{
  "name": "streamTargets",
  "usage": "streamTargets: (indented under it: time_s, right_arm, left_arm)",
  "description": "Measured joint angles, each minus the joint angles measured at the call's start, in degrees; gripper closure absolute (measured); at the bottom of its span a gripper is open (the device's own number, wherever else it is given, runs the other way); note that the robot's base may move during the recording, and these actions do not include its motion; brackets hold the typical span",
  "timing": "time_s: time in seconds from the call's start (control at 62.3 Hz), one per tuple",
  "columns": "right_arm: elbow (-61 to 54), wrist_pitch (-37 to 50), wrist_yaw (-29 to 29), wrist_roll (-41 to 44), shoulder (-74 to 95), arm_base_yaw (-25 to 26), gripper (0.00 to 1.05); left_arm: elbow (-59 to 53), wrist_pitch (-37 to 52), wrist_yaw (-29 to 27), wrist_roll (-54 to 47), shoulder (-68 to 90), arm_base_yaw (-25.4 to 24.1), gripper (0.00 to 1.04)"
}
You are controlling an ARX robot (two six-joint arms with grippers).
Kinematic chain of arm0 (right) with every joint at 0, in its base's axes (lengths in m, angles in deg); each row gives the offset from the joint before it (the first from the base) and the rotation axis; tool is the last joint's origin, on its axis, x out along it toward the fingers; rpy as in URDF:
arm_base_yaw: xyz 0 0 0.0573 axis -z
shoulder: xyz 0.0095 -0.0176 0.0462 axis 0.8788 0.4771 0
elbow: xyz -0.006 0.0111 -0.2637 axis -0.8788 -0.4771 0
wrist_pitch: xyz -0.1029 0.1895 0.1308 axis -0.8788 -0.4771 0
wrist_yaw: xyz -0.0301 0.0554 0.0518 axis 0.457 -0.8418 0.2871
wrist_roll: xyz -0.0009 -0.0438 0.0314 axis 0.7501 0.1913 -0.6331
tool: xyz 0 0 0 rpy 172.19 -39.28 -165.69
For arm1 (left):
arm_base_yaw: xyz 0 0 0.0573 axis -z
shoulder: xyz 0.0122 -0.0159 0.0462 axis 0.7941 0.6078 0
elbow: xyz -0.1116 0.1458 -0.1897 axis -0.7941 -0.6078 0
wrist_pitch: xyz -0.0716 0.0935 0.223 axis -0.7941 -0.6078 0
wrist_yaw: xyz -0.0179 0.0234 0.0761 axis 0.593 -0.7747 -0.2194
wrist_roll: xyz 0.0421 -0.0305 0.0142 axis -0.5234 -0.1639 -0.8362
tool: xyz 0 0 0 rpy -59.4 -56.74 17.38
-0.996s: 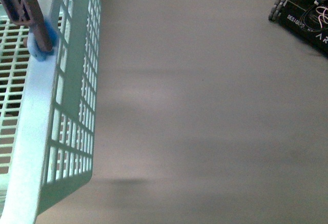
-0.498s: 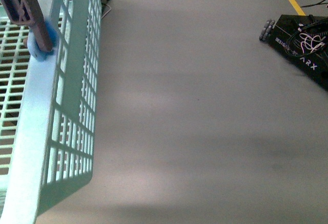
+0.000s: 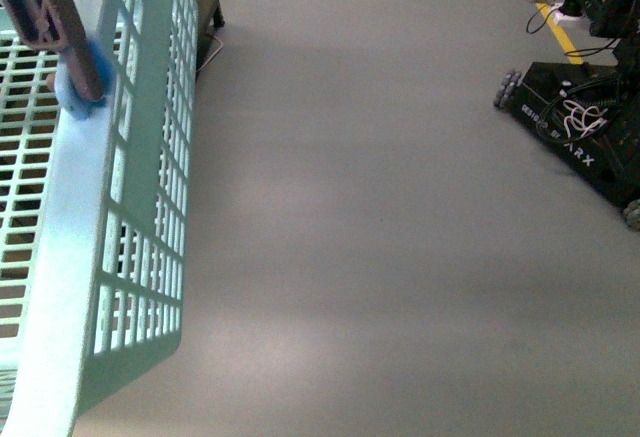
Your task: Pick mango and avocado into basket
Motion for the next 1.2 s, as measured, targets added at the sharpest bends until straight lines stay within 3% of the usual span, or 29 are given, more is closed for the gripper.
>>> streamTargets:
  time_s: [1.205]
  right_arm:
    - [0.0, 0.0, 0.1, 0.0, 0.0, 0.0, 0.09]
  left_arm:
    - [0.0, 0.0, -0.3, 0.1, 0.0, 0.3, 0.74]
